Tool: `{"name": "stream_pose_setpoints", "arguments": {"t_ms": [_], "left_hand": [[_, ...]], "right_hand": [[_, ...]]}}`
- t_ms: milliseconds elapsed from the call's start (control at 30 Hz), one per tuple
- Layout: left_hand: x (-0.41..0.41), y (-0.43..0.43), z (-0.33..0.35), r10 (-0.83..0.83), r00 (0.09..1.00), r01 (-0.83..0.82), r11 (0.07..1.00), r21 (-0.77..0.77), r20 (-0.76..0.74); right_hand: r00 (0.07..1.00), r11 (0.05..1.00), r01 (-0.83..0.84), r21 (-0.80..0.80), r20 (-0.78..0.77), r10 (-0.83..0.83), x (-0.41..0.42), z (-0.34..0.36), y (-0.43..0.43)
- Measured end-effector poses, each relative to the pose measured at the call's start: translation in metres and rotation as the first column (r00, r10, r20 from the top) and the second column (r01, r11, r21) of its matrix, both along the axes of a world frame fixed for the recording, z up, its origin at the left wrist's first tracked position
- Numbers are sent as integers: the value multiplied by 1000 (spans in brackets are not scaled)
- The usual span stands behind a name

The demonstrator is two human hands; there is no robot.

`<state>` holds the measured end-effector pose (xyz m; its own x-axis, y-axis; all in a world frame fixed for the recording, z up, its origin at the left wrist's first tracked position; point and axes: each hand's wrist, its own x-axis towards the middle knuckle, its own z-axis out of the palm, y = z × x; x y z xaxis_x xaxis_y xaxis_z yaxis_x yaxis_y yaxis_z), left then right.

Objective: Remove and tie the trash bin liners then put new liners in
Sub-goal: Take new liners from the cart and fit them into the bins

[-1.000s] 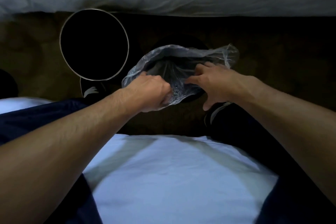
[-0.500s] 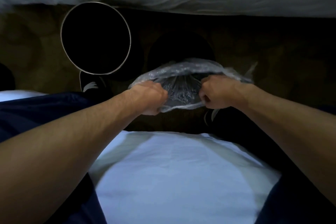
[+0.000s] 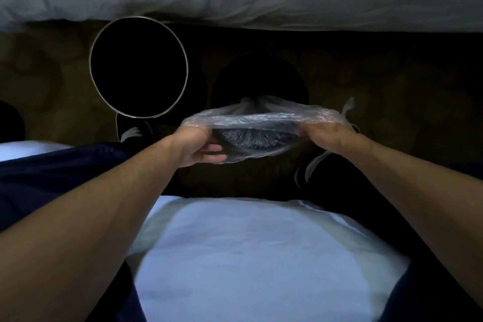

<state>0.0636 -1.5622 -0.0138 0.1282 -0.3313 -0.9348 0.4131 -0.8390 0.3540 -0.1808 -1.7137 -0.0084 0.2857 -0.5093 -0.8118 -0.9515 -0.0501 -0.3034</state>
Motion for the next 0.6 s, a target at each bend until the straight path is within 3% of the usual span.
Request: {"name": "stream_pose_setpoints", "arguments": {"t_ms": [33,100,167,300,367,500,600], "left_hand": [[1,1,-3,25,1000,-24,999,-39,14],[4,-3,-9,120,990,-111,987,-119,70],[6,-13,-14,184,974,-161,973,-165,135],[16,-45,-16,150,918,-63,969,-239,367],[19,-63,-12,129,903,-6,957,-290,409],[17,-93,-11,68,912,113,905,-410,403],[19,-105,-21,17,906,168,903,-396,423]], "right_hand": [[983,985,171,26,65,-172,-5,-11,-4],[846,867,489,98,190,-498,-23,-47,-18],[726,773,616,152,271,-632,-16,-48,-25],[547,655,717,240,390,-741,19,-19,-38],[501,641,714,283,433,-749,29,-18,-49],[533,700,681,213,511,-674,45,-28,-62],[562,752,610,250,533,-633,55,-41,-66]]}}
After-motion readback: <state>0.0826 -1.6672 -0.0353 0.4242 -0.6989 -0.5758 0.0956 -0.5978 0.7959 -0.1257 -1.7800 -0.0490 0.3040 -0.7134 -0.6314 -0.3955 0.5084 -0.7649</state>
